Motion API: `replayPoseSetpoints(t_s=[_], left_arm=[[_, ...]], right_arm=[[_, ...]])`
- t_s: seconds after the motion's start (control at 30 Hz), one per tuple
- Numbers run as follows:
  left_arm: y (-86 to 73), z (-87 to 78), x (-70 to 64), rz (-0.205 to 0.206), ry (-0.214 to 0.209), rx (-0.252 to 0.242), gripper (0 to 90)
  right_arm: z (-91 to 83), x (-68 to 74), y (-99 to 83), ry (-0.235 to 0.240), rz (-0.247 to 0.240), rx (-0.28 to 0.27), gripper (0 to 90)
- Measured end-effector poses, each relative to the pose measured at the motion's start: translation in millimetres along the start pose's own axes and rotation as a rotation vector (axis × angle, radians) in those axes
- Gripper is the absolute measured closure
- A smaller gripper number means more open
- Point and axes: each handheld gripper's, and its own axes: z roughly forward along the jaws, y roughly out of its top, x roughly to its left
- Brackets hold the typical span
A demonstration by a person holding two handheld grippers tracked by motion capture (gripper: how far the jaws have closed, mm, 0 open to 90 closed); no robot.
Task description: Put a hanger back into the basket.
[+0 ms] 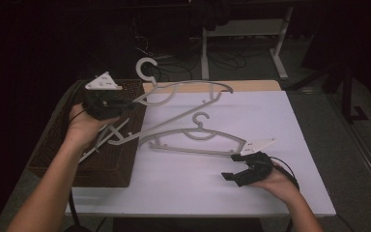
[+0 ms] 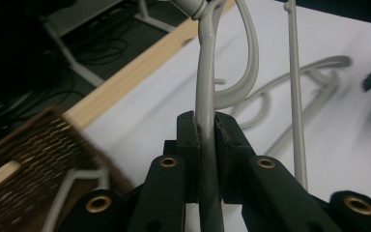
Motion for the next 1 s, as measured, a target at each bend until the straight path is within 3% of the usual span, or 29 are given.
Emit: replayPoseSetpoints(t_s=[0.23, 0.27, 0.3, 0.57, 0.8, 1.0], left_arm=[[-30.4, -26.0, 41.2, -0.065, 0.102, 0.013, 82.7], [-30.4, -26.0, 41.2, -0.065, 0.102, 0.013, 82.6], [-42.7, -34.2, 54.1, -0.086, 0.134, 0.016, 82.7], [-78.5, -54.6, 86.7, -0.165, 0.208, 0.037, 82.7], [-109.7, -75.5, 108.1, -0.245, 0.271, 0.043, 82.7], [-128.6, -84.3, 114.6, -0.275, 0.297, 0.072, 82.6]], right_arm=[[1.3, -1.3, 0.2, -0.027, 0.008, 0.005, 15.6], [1.3, -1.3, 0.2, -0.027, 0.008, 0.005, 15.6], [0.7, -1.9, 0.4, -0.033, 0.011, 0.003, 15.0], [0.8, -3.4, 0.3, -0.042, 0.016, 0.007, 14.9], [1.9, -4.6, -0.4, -0.050, 0.013, 0.014, 14.9], [2.6, -4.7, -0.3, -0.053, 0.015, 0.017, 14.9]])
